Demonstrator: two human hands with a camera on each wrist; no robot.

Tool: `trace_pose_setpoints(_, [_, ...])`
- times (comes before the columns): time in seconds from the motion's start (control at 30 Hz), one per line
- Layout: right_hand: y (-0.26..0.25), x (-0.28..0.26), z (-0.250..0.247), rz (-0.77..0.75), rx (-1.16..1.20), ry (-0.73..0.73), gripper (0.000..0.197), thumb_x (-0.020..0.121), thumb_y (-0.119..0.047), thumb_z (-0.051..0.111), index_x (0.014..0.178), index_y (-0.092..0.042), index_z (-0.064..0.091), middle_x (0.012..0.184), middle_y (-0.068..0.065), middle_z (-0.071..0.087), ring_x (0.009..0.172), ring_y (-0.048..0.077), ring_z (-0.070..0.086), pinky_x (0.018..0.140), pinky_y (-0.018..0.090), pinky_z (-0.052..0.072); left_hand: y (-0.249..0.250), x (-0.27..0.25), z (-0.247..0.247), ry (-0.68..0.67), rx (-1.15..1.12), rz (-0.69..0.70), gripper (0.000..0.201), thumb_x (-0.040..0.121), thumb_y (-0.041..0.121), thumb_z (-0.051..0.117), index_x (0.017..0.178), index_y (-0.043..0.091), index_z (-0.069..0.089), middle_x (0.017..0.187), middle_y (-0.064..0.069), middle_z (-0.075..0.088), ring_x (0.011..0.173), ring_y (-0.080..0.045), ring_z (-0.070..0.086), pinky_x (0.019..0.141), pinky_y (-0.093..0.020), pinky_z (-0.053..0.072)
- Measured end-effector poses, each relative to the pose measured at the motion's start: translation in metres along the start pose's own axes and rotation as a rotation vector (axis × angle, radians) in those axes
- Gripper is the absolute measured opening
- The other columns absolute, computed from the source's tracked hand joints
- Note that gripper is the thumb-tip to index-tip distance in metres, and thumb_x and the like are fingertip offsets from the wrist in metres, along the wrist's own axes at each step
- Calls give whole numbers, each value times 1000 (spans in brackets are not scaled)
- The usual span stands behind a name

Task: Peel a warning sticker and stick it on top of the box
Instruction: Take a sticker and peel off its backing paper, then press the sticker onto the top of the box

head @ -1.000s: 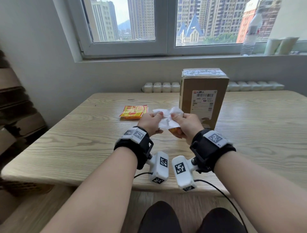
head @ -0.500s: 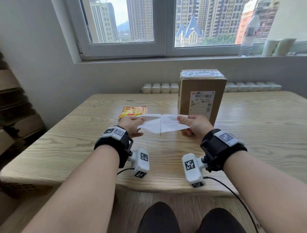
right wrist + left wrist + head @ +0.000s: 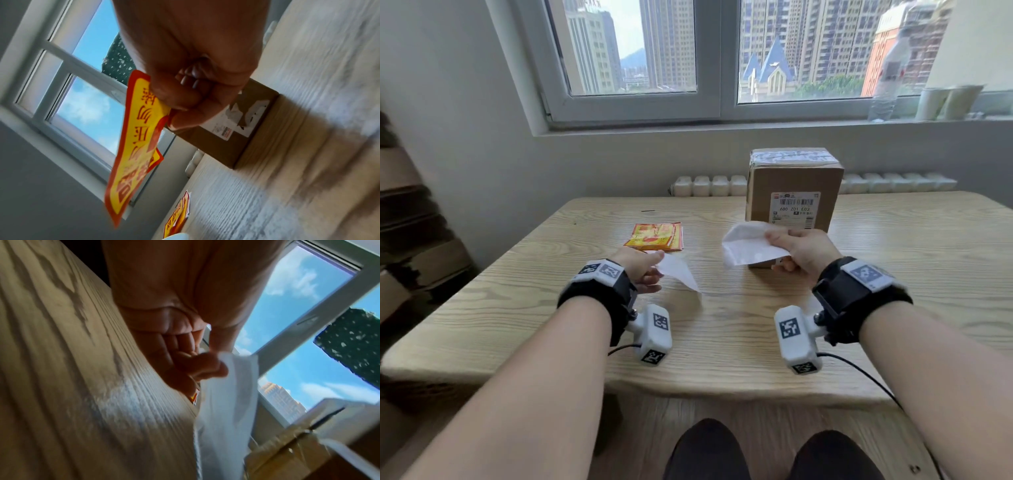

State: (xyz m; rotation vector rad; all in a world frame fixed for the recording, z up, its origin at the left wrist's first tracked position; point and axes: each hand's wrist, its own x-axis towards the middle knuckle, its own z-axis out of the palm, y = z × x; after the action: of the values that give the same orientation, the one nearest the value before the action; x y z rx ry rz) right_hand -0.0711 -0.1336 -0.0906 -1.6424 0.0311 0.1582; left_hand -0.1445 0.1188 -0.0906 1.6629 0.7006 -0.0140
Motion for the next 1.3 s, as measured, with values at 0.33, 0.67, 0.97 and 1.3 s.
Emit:
trace_pose_setpoints(0.33, [-35, -30, 0, -546, -634, 142, 25, 80, -41, 69, 81, -16, 71, 76, 1, 68, 77, 22, 67, 68, 37, 56, 49, -32, 33, -22, 254, 239, 38, 86, 45, 58, 68, 13, 65, 57, 3, 61, 54, -13, 53, 55, -22, 44])
trace_pose_setpoints(0.67, [-54, -70, 7, -1015, -1272, 189, 42, 85, -58, 52, 95, -21, 68, 87, 1, 74, 80, 22, 68, 67, 28, 43, 76, -73, 52, -200, 151, 161, 26, 86, 22, 52, 66, 10, 60, 34, 5, 56, 25, -2, 47, 49, -16, 35])
trace_pose_setpoints(0.97, [-67, -82, -8, -998, -1167, 191, 72, 69, -83, 30, 81, -23, 67, 70, -7, 64, 64, 15, 58, 59, 25, 36, 94, -89, 43, -168, 75, 215, 15, 83, 9, 55, 69, 10, 60, 44, 2, 63, 51, -9, 59, 58, -22, 50])
trace_pose_setpoints(1.3, [-125, -49, -52, -560, -368, -70, 24, 81, -17, 72, 83, -20, 48, 86, 15, 72, 71, 28, 71, 73, 46, 60, 146, -87, 46, -280, -128, 409, 26, 87, -8, 56, 110, 1, 62, 85, -13, 67, 69, -21, 65, 52, -21, 58])
